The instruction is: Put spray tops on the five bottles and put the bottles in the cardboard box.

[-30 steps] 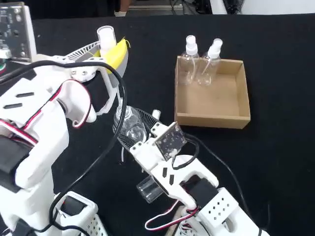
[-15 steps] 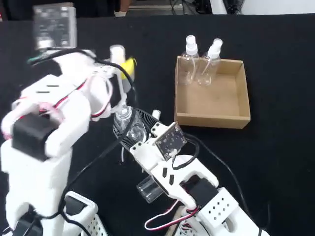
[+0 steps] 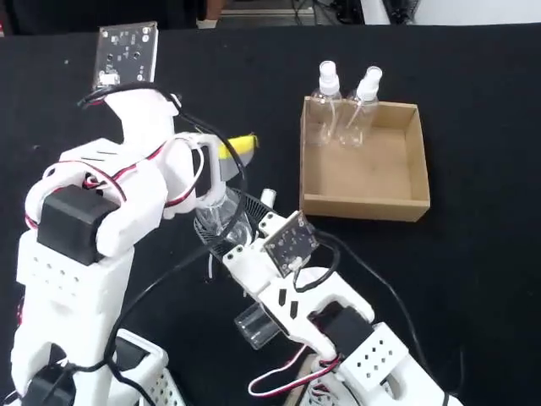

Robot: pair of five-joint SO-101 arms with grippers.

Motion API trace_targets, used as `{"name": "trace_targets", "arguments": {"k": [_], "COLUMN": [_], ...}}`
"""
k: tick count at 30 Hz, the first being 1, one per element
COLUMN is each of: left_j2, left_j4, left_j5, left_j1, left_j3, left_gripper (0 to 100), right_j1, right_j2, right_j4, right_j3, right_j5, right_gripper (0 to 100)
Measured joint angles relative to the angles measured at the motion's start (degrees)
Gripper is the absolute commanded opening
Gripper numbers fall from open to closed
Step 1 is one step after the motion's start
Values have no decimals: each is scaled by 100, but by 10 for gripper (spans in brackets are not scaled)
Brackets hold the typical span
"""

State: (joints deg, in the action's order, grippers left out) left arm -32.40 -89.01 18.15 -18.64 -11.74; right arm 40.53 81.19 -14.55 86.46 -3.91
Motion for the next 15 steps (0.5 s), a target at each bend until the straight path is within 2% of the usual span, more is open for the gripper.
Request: {"name": "trace_targets", "arguments": {"k": [8, 11, 15], "left_j2": [-510, -985, -1582], "left_j4": [18, 202, 448], "left_j5": [-44, -510, -1125], "left_j1": [0, 44, 721], "left_j3": [0, 0, -9], "left_gripper": [259, 259, 259], "right_j1": [0, 0, -316], "right_j2": [0, 0, 0], "right_j4": [0, 0, -26], "right_j3": [0, 0, 0], "right_j5": [0, 0, 18], "right_gripper": [11, 11, 11]}}
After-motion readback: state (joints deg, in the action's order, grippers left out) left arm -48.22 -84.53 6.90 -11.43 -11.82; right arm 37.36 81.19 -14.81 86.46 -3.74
